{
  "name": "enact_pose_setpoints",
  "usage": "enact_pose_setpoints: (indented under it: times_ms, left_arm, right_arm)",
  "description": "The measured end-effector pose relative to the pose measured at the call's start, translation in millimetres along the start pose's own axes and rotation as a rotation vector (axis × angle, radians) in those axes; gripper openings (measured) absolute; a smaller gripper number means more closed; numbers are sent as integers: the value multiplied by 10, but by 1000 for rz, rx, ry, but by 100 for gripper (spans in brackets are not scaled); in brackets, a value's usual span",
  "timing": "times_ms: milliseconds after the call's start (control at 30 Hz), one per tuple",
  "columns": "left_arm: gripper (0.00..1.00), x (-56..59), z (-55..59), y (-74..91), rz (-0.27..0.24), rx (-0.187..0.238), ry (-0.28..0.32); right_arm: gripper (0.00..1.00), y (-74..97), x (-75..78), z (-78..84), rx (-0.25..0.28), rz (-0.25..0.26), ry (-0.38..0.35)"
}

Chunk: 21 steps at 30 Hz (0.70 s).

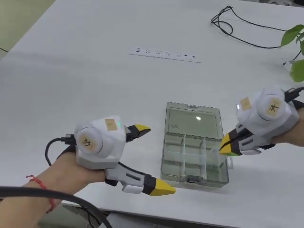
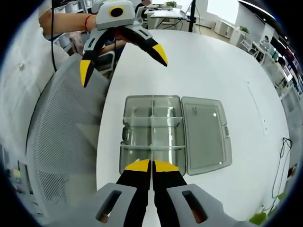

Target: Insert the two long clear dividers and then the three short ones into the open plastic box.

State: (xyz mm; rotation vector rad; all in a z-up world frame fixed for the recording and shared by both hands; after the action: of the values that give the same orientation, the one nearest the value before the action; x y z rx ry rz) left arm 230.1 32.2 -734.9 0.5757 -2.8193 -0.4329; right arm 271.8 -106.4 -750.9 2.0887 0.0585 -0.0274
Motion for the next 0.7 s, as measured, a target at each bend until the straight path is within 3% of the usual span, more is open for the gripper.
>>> enact_pose_setpoints:
  times_ms: [700]
  left_arm:
    - [99, 22, 4, 11, 0, 1, 2]
  right_arm:
    - [2, -80, 1, 19, -55, 3, 41]
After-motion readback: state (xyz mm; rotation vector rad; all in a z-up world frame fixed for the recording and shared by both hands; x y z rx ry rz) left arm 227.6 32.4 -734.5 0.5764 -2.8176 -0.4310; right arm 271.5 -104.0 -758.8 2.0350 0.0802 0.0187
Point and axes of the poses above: the centre of the closed fingertips' face, and the gripper's own axes: y roughly backward along the fingers, x roughly to its right, z roughly out of its underside, the point moved 2 cm from there along y, roughly backward along the fingers, and after that the axes turned 5 degrees about x, right-handed, at the moved point
